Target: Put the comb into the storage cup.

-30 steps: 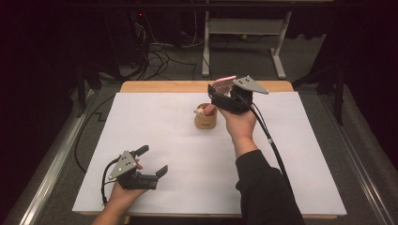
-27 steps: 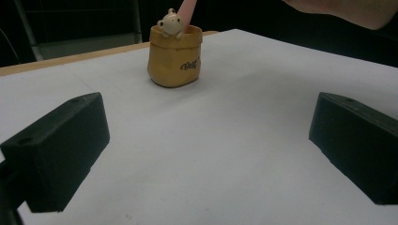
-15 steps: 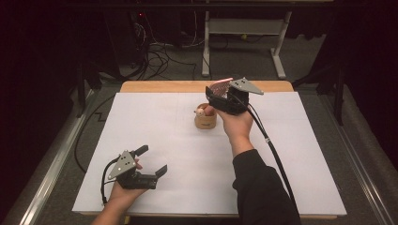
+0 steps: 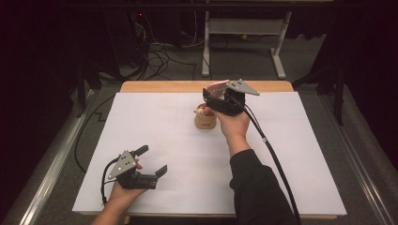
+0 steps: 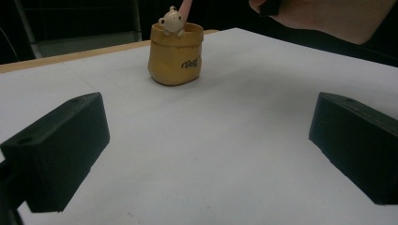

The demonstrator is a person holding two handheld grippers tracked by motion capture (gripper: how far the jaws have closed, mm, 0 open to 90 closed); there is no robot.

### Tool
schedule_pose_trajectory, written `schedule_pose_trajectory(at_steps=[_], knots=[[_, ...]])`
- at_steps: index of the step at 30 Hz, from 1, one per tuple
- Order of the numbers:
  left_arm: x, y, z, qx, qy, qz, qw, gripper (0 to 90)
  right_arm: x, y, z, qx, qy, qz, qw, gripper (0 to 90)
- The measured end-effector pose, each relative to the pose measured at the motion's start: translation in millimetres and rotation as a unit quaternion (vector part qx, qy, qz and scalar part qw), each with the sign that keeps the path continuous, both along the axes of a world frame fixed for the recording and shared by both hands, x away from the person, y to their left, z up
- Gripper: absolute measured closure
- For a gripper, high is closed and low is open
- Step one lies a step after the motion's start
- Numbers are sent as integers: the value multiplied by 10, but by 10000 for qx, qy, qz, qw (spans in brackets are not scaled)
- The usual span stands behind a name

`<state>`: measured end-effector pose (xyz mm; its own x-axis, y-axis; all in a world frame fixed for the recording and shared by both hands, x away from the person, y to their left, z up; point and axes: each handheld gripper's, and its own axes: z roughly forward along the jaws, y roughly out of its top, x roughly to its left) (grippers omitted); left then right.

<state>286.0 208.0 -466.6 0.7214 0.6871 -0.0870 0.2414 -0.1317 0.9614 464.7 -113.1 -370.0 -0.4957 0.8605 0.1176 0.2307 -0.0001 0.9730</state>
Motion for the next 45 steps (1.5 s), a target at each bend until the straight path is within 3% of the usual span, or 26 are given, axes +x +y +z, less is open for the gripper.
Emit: schedule_pose_trajectory(at_steps=[21,45], knots=[[-2,-8,-7,13,-2,-16,10000,0,36,95,-121,-54,-32,26,10000,197],[-1,-22,-10,58,-4,-33,10000,0,-11,-26,-111,-44,198,34,9998,183]])
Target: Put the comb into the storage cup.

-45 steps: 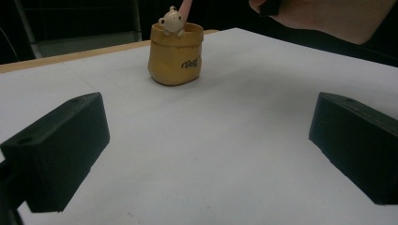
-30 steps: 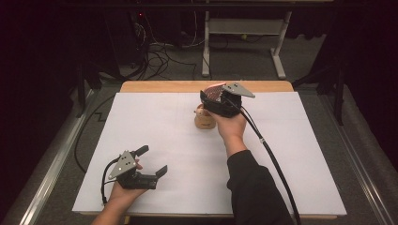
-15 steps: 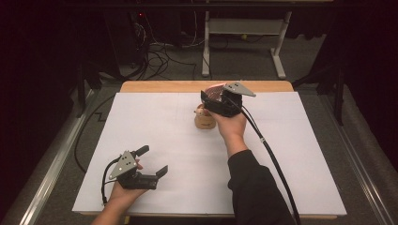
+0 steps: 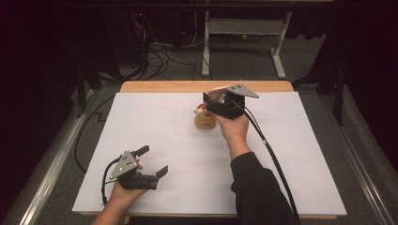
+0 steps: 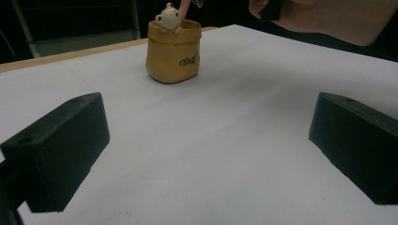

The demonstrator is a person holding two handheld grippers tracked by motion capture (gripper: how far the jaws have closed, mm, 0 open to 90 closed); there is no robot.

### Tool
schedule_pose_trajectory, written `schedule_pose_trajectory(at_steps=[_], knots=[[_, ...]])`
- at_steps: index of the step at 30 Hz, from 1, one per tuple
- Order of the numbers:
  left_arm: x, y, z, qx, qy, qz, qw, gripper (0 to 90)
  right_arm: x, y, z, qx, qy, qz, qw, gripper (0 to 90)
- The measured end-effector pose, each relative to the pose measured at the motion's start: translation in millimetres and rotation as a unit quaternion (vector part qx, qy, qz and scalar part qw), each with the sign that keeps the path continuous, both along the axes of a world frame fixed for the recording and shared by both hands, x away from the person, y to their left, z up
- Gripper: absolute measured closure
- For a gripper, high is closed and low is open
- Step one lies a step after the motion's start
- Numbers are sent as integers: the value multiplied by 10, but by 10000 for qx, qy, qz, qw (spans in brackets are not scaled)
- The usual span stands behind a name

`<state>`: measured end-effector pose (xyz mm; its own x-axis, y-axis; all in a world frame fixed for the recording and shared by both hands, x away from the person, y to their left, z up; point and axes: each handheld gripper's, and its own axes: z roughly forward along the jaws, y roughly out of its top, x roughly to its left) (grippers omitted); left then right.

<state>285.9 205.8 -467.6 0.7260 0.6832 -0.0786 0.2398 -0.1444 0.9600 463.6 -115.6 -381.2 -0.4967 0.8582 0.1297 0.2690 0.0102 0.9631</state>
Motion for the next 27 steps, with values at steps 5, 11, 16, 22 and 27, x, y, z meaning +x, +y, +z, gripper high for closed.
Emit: schedule_pose_trajectory(at_steps=[5,11,16,22,27], knots=[[-1,-6,-2,12,8,-23,10000,0,-3,-47,-4,34,83,-23,10000,177],[-1,-8,-2,15,11,-29,10000,0,-10,-81,-8,44,128,-66,9999,169],[-1,-11,-3,19,11,-39,10000,0,-16,-117,-30,57,127,-73,9999,165],[-1,-10,-3,15,10,-48,10000,0,-24,-144,-34,26,166,-58,9998,158],[0,-12,-3,24,9,-42,10000,0,-32,-171,-44,-19,174,-32,9998,152]])
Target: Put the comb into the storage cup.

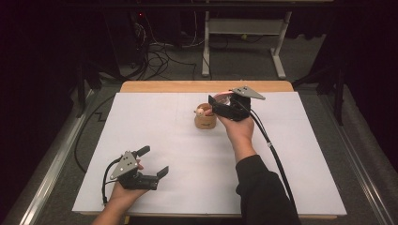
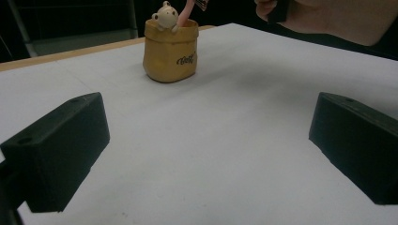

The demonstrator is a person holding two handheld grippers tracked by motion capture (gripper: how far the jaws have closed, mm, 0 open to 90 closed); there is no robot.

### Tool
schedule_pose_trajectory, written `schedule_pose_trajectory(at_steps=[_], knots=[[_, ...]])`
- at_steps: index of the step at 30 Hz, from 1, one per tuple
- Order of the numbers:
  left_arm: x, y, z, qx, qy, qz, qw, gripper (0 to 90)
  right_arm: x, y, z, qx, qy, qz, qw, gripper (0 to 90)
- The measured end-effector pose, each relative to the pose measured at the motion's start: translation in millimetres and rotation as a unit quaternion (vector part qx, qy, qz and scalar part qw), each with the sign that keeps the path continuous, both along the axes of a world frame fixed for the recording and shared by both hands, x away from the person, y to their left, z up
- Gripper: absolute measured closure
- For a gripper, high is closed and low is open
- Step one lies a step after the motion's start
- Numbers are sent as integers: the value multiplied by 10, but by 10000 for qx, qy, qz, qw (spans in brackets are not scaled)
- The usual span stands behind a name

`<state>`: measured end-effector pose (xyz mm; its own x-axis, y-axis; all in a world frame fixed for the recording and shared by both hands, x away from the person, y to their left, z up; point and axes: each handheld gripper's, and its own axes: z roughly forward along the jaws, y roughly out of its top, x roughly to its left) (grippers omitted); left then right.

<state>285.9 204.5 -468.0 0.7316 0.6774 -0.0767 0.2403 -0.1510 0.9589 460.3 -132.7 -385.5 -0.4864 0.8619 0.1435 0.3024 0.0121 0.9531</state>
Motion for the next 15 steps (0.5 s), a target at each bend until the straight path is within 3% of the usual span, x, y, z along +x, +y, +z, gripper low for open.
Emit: schedule_pose_trajectory(at_steps=[15], knots=[[4,-5,-2,0,4,-22,10000,0,-27,-62,-33,-230,35,-24,9997,113]])
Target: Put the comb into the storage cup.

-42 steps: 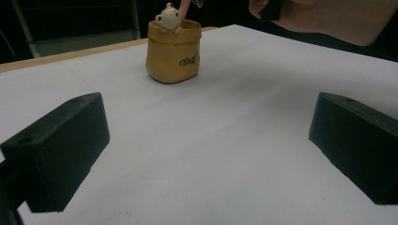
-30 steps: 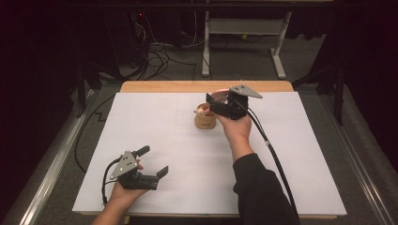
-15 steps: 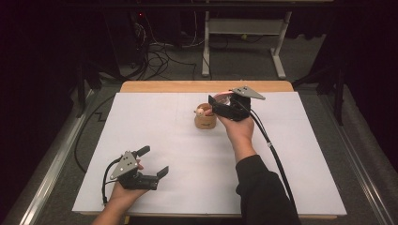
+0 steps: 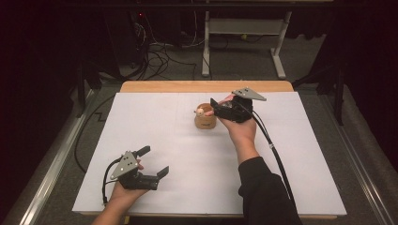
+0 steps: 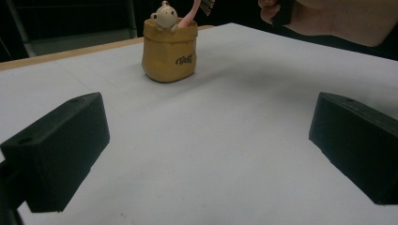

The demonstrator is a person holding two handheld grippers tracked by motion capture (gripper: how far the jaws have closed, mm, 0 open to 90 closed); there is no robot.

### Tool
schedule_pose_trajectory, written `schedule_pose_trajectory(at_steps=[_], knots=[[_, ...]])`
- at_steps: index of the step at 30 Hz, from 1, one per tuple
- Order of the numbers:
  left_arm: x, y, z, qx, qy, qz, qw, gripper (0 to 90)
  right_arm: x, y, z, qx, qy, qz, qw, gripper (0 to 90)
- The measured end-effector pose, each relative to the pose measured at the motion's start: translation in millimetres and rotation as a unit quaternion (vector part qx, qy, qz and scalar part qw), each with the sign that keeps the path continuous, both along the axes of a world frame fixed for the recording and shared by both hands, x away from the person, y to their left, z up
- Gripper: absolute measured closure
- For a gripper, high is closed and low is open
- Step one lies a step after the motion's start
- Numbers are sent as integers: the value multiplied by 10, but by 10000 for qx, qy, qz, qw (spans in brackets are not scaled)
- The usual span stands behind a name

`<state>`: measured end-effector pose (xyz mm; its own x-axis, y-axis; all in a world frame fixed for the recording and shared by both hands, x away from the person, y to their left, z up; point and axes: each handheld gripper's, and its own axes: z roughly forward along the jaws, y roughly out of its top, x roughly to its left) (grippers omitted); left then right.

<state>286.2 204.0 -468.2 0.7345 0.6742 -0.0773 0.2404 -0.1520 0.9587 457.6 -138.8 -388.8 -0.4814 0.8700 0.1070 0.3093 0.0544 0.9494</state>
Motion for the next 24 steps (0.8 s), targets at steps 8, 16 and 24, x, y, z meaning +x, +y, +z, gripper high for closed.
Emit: schedule_pose_trajectory(at_steps=[8,16,24], knots=[[-2,-7,0,10,-3,-8,10000,0,-9,-47,-28,8,83,2,10000,72],[0,-12,-2,27,-1,-22,10000,0,-12,-111,-62,0,194,30,9998,4],[2,-16,-4,37,-1,-28,10000,0,-57,-166,-70,-16,138,1,9999,3]])
